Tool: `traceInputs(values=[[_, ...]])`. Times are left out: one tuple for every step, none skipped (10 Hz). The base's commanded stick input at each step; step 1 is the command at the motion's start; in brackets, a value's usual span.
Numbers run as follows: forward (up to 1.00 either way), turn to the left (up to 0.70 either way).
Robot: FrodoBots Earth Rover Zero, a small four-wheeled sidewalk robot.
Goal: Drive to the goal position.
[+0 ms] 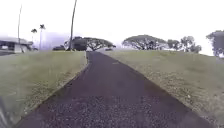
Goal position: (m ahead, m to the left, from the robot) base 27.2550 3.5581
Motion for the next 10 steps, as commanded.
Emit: traceInputs(values=[[0.70, 0.00], [0.70, 0.00], [0.70, 0.00], [0.70, 0.00], [0.70, 0.00], [0.70, 0.00], [0.70, 0.00], [0.70, 0.00], [0.70, 0.00], [0.70, 0.00]])
